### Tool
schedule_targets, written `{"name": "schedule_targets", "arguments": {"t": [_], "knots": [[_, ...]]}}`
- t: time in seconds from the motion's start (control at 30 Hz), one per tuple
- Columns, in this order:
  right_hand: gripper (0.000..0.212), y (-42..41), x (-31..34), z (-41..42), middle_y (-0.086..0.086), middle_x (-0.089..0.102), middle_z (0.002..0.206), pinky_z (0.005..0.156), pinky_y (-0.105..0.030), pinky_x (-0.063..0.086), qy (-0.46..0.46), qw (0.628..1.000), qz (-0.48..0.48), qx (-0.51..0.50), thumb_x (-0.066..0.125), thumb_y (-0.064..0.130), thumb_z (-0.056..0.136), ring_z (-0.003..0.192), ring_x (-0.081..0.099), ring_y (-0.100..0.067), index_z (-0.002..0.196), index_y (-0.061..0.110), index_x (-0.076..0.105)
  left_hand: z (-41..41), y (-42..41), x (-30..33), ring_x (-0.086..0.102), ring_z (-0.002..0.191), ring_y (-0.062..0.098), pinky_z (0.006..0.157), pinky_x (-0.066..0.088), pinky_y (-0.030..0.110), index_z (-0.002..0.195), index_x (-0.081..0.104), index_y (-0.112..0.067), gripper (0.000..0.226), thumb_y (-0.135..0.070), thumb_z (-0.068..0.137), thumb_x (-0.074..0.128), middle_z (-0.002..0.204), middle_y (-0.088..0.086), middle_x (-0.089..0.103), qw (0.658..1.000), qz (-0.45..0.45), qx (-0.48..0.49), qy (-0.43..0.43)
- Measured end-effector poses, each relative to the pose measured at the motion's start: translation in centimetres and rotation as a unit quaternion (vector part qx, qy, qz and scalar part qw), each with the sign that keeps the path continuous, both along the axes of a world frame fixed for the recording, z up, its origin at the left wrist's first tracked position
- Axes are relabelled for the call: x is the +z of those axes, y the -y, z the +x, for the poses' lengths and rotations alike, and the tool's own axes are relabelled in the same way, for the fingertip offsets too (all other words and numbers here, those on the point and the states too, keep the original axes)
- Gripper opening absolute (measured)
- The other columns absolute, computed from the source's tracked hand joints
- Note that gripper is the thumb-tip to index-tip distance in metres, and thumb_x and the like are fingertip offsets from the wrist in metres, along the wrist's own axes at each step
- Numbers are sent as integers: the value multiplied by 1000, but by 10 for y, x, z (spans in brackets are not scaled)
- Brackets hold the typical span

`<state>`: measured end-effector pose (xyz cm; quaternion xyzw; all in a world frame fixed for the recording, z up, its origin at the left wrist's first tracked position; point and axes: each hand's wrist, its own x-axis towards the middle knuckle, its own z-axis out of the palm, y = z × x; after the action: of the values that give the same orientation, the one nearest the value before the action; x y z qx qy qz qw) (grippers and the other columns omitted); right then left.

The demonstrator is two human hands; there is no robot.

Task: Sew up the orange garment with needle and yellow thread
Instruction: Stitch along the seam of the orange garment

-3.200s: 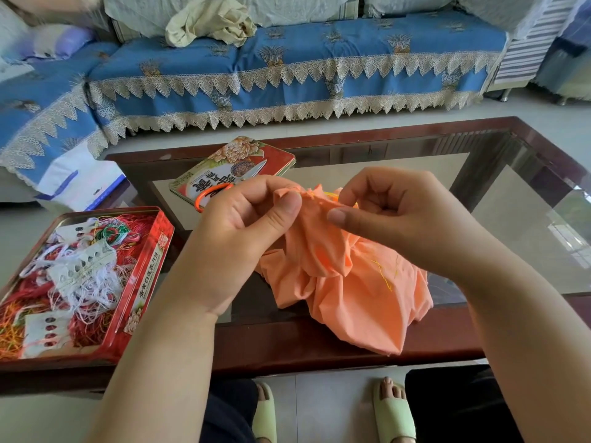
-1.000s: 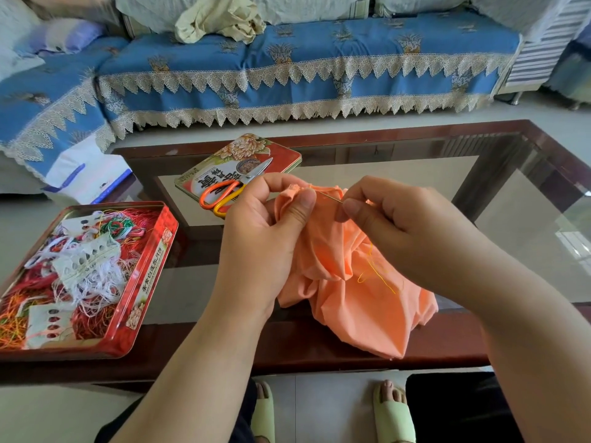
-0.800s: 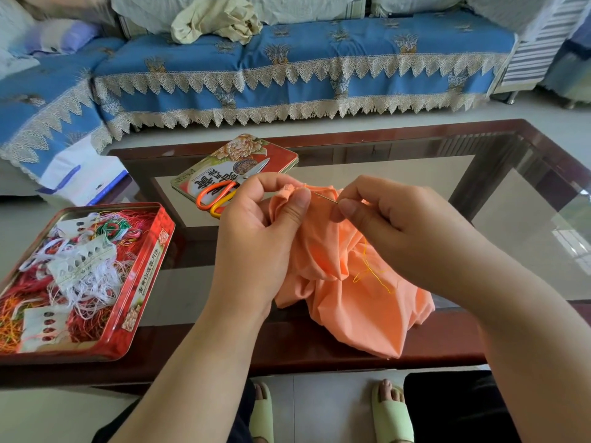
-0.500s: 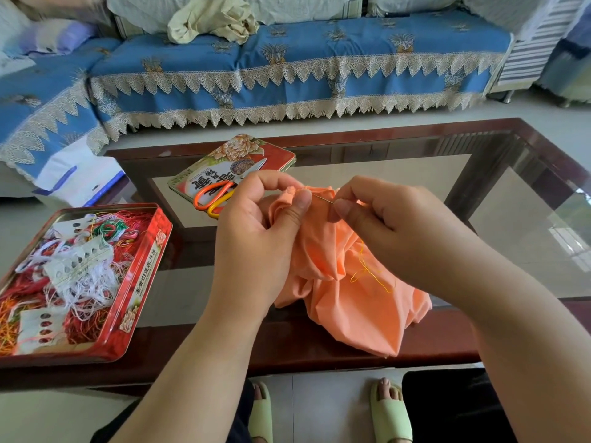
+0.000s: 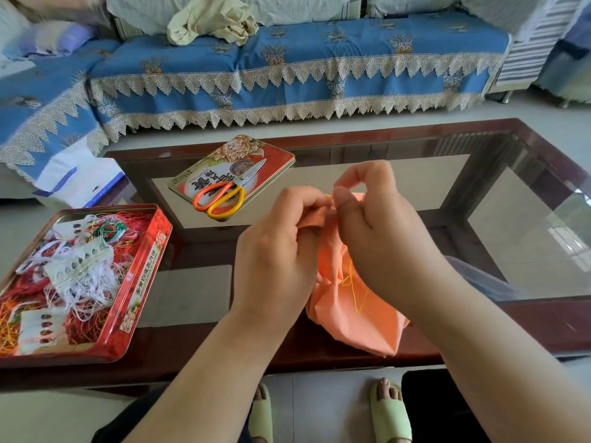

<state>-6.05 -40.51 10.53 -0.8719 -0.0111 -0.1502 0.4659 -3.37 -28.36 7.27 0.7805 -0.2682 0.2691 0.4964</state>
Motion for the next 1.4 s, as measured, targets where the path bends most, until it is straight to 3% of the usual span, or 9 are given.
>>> {"name": "schedule_targets", "arguments": {"t": [0.17,0.4,0.63,0.87,0.97,1.07,1.23,1.3,1.4], "knots": [[10,-3,-2,0,-1,58,63,53,-30,41,-3,999,43,9,36,20,102,56,53,-10,108,25,31,0,5,1,65,68,2,61,51,19,92,58,-31,21,-11,93,66,73,-21,66,992,-66,2,-111],[13,3,-3,6,0,54,55,44,-25,41,-19,994,97,43,39,17,102,42,48,-9,112,22,33,3,1,2,65,75,7,64,51,18,94,67,-14,15,-1,90,62,79,-10,67,996,-39,-31,-69],[27,35,-2,17,17,59,91,71,-6,41,23,997,-27,-65,48,51,93,85,56,5,89,32,66,10,-4,5,62,83,2,72,47,13,92,60,-28,5,-24,90,63,84,-17,63,988,-59,-70,-121],[16,30,-5,19,-12,68,78,76,-37,54,-107,963,241,62,64,22,89,73,61,-20,81,12,74,14,-7,4,63,83,6,74,50,24,91,62,-31,8,-23,91,62,84,-15,65,941,-56,-213,-258],[21,32,-7,27,-6,66,77,77,-34,54,-56,882,464,55,50,12,97,76,62,-19,82,7,63,16,-10,2,63,85,6,76,49,24,88,64,-34,8,-27,89,62,84,-15,66,916,-30,-248,-315],[22,46,-5,33,-4,63,70,49,-24,49,-31,801,595,52,38,15,102,50,54,-12,83,13,48,19,-15,1,63,89,12,83,54,34,91,65,-29,6,-28,88,61,88,-7,66,901,-13,-263,-345],[19,74,-4,30,-20,70,77,34,-18,13,-151,946,280,69,38,9,100,30,23,-12,81,10,42,21,-21,4,62,80,5,72,50,20,95,63,-21,12,-28,85,61,81,-11,66,898,-18,-270,-348],[20,80,-5,26,-23,69,71,32,-13,13,-259,922,231,171,37,11,100,26,22,-8,81,9,43,23,-24,5,62,81,6,71,49,19,94,63,-21,12,-27,84,60,82,-10,65,896,-5,-274,-349],[16,89,-5,27,-9,66,59,32,-5,15,-247,849,391,256,37,19,95,22,25,0,81,15,45,25,-26,4,63,82,6,70,50,19,92,64,-23,8,-25,85,60,83,-10,67,886,3,-286,-364]]}}
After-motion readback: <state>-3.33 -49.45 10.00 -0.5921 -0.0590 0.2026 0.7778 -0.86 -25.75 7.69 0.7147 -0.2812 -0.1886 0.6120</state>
